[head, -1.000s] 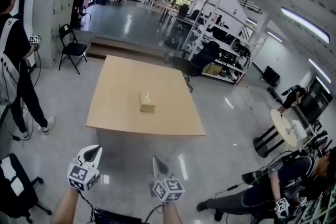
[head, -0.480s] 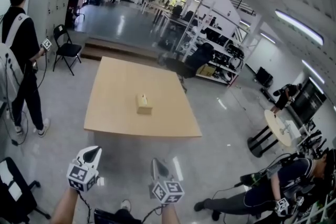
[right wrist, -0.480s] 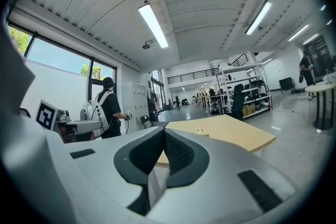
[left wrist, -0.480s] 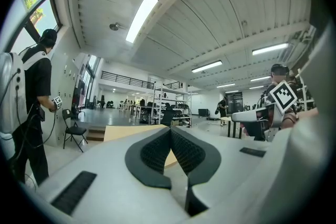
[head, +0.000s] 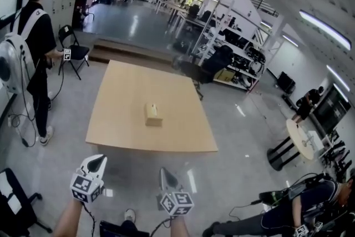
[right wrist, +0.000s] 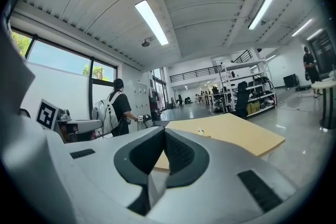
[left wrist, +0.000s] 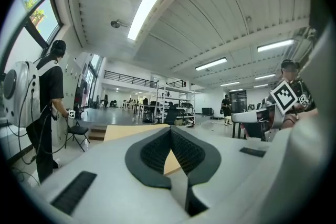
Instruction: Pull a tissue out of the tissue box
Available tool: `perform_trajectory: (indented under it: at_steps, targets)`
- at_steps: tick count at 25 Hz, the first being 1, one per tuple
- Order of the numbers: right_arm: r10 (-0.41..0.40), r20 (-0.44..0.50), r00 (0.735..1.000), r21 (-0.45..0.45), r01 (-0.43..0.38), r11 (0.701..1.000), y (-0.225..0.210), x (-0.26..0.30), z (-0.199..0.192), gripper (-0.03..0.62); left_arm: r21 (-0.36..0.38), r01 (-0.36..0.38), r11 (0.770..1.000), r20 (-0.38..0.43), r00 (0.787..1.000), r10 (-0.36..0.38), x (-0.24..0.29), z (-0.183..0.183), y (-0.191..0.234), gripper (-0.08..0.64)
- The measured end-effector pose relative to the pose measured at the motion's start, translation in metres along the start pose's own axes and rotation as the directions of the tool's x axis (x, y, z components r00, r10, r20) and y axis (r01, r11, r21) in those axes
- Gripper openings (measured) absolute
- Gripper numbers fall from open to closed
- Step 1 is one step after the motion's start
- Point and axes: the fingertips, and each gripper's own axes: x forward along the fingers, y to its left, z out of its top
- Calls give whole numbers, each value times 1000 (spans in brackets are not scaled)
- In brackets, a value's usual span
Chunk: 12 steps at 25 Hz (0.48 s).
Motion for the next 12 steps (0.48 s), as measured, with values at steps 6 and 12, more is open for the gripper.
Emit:
perform_trajectory:
  at_steps: [6,12]
  targets:
    - [22,-13,1000,3,-22,1000,-40,45,10,11,-4,-20,1000,-5,1000,20,53,5,7,6]
    - [54,-33,998,12,-53,999,-69,81,19,11,-11,-52,999,-21,998,52,94,4,15,6]
